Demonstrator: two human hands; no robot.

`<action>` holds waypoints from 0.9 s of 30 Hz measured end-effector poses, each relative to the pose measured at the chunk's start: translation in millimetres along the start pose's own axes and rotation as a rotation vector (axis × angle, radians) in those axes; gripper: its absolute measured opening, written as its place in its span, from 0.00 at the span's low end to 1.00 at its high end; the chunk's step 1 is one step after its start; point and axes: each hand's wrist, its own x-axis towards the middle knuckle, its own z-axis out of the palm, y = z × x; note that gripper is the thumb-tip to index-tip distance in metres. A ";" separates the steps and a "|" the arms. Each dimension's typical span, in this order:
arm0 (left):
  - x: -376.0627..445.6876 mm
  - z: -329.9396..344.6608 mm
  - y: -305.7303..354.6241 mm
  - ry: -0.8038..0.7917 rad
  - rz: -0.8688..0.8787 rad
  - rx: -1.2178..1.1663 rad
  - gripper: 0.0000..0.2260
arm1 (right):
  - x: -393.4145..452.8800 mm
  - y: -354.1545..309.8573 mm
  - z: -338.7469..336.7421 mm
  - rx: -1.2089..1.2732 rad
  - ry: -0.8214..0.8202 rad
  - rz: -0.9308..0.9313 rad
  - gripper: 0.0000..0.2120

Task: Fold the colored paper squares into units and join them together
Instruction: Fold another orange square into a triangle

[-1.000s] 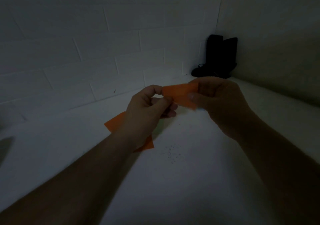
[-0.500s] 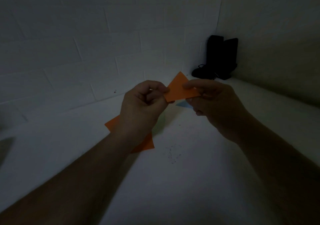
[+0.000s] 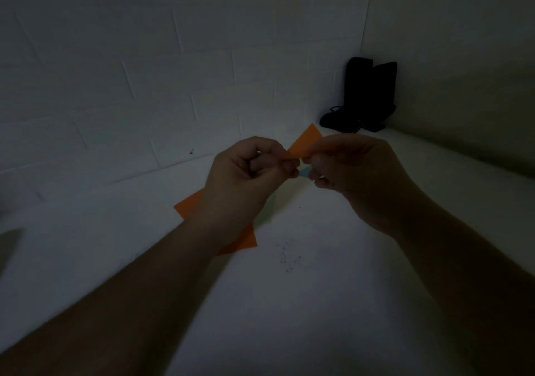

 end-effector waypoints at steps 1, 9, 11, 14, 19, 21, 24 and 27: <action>0.1 0.4 -0.3 0.001 -0.007 -0.004 0.05 | 0.0 0.0 0.8 -0.002 0.019 0.010 0.09; -0.8 1.5 -3.0 0.045 -0.061 0.031 0.05 | 1.8 1.1 5.3 0.064 0.166 0.073 0.04; -0.7 2.5 -3.7 0.058 -0.096 0.009 0.03 | 1.3 1.3 5.2 0.039 0.157 0.057 0.04; 0.8 4.5 -4.8 0.080 -0.181 -0.048 0.03 | 0.9 1.9 7.0 -0.027 0.160 0.036 0.04; 2.7 8.4 -0.3 0.153 -0.352 -0.256 0.05 | 0.2 -0.5 9.1 0.016 0.164 0.046 0.05; 4.3 8.6 0.5 0.184 -0.388 -0.294 0.08 | 0.0 -1.3 8.6 0.037 0.160 0.053 0.05; 4.8 8.3 1.5 0.187 -0.416 -0.290 0.06 | 0.4 -2.1 8.2 0.022 0.175 0.060 0.04; 4.0 8.1 2.6 0.152 -0.445 -0.296 0.04 | 0.1 -1.7 9.0 -0.004 0.189 0.076 0.04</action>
